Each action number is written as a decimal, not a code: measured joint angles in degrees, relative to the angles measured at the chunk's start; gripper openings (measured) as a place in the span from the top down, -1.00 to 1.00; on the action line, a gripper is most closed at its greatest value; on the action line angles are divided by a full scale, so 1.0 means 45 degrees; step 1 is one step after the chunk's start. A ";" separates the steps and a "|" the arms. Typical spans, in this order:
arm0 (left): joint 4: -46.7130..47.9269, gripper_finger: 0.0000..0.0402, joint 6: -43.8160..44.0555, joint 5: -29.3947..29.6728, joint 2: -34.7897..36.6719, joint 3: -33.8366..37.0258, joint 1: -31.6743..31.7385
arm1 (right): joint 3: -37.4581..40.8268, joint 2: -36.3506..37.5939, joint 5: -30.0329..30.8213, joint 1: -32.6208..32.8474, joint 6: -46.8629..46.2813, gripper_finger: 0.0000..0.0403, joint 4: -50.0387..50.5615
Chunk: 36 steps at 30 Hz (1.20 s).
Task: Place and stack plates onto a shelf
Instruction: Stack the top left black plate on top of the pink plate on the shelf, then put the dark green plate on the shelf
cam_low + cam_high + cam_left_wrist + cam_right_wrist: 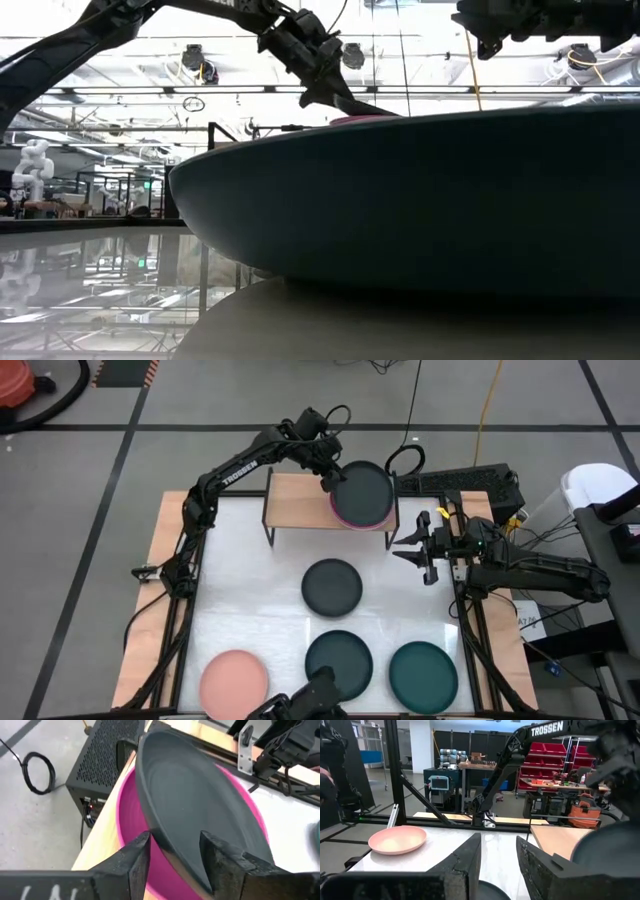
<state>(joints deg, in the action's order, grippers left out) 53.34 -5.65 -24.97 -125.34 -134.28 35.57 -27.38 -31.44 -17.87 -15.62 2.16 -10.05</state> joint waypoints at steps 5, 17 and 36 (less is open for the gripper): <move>0.0215 0.13 -0.0001 0.0191 0.0273 -0.0015 -0.0044 | 0.0000 0.0000 0.0010 0.0000 0.0001 0.48 0.0020; 0.0597 0.13 -0.0375 0.0267 0.0432 -0.0015 -0.0160 | 0.0000 0.0000 0.0684 -0.0004 0.0014 0.48 0.0030; 0.3045 0.13 -0.1206 0.3018 0.2188 0.0005 -0.0264 | 0.0000 0.0000 0.3059 0.0000 0.0045 0.48 0.1128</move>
<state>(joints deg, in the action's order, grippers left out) 67.04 -11.07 -11.39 -115.49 -134.26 34.38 -27.38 -31.44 -4.10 -15.62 2.36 -4.97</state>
